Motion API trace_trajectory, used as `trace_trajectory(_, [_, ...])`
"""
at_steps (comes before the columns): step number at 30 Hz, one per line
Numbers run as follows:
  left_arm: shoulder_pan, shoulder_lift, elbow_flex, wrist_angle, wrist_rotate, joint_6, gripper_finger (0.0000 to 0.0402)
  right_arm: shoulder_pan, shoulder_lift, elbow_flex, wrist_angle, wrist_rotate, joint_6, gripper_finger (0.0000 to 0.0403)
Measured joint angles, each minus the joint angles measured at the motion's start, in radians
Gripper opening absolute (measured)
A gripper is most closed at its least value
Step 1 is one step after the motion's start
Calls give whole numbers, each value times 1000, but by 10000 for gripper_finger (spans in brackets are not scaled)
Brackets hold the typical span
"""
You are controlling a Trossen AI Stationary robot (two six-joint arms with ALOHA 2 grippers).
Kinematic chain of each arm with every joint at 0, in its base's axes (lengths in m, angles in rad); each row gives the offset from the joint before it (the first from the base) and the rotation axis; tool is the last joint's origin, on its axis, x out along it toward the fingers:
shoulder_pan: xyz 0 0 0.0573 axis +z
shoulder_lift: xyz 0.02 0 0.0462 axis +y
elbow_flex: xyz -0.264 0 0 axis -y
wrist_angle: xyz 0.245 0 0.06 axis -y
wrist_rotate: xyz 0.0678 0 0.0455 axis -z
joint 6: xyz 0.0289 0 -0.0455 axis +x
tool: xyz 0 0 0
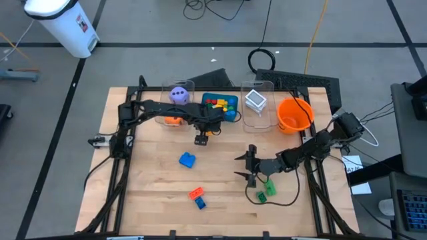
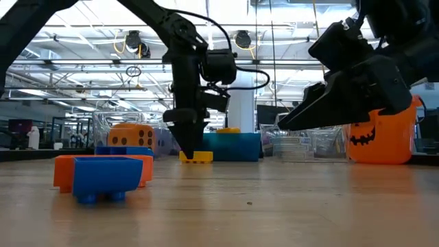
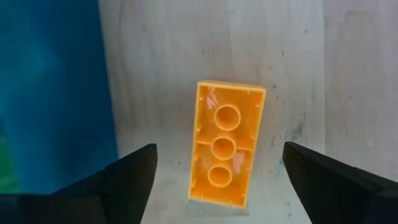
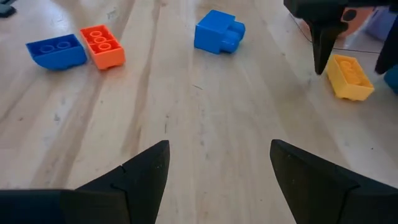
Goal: Pick & Place Toys
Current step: Put the yellow game piece into the blue bin
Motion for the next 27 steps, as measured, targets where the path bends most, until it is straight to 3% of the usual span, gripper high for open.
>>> trace_trajectory(7, [36,21,0,-8,64,3,282,-42,0,0,0,-150,-13,270])
trace_trajectory(16, [49,-9,0,-19,48,15,126,-53,0,0,7,-153,22,270])
trace_trajectory(27, [11,-284,1,-66,-79,47,127,-58,0,0,20,-152,27,270])
